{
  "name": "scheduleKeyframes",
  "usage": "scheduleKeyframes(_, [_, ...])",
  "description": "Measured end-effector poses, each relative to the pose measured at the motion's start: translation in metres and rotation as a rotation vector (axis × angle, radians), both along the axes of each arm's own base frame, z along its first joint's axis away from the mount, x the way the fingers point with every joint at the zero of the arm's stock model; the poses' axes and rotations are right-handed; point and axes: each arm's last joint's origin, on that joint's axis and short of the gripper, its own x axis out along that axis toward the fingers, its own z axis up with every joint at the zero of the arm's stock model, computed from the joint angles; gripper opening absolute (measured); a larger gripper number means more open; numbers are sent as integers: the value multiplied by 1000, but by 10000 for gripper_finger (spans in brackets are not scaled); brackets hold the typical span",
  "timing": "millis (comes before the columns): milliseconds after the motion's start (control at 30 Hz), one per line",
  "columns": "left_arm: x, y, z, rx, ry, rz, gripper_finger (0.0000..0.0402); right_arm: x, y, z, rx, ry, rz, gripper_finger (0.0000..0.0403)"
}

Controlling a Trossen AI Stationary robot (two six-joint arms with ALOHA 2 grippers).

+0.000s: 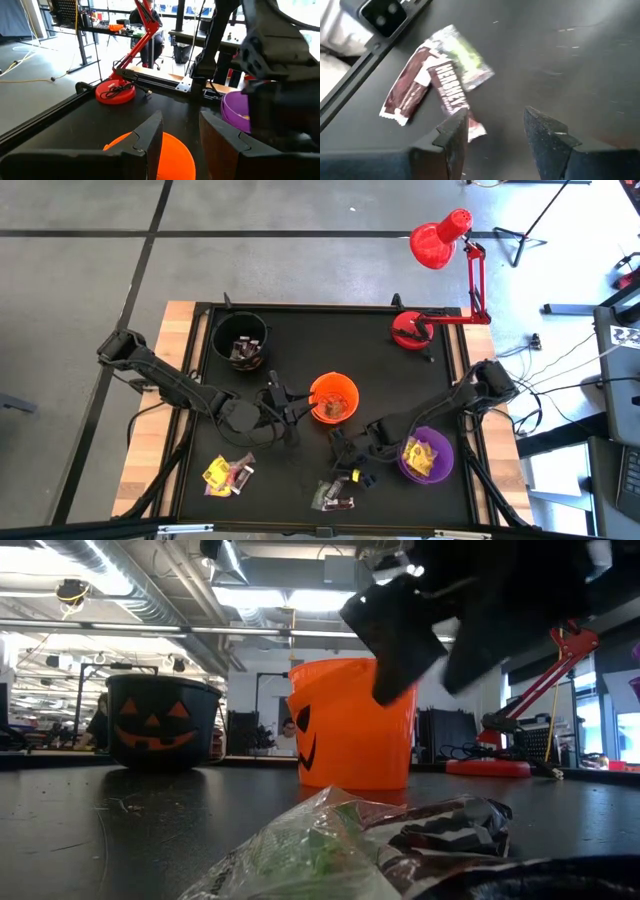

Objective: Sort candy
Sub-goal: Put the brown chocolate bar into the black bucket

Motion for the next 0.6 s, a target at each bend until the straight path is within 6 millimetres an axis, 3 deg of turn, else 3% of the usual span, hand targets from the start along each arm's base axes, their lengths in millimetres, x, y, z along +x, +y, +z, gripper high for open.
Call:
scheduleKeyframes(333, [0, 0, 0, -8, -5, 3, 120, -5, 25, -24, 6, 51, 73, 186])
scheduleKeyframes(600, [0, 0, 0, -28, -10, -6, 120, 5, 20, -45, 126, 131, 81, 186])
